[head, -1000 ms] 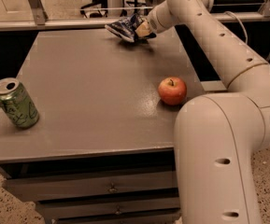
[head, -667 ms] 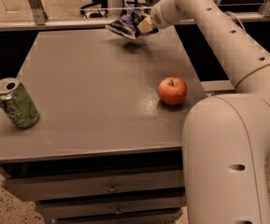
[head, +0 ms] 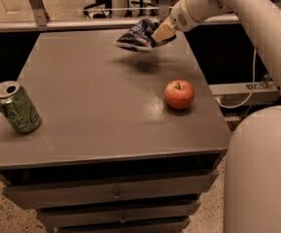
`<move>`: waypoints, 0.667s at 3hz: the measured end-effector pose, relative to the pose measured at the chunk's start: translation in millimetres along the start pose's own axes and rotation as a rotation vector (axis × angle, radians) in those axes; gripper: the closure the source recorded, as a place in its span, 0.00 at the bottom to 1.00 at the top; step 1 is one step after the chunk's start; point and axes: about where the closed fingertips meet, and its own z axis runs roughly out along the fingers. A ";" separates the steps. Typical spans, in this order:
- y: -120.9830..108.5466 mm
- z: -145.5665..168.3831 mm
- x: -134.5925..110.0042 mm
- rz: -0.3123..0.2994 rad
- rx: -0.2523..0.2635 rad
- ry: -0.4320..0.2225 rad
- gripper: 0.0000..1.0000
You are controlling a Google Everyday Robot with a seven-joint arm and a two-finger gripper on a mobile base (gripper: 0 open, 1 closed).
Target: Move blue chip bag near apple
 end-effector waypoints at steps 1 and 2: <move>25.5 -20.4 23.1 -0.027 -0.082 0.084 1.00; 43.5 -42.4 56.2 -0.048 -0.154 0.206 1.00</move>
Offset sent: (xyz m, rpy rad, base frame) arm -0.0991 -0.0563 -0.0207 -0.2196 0.2581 0.1388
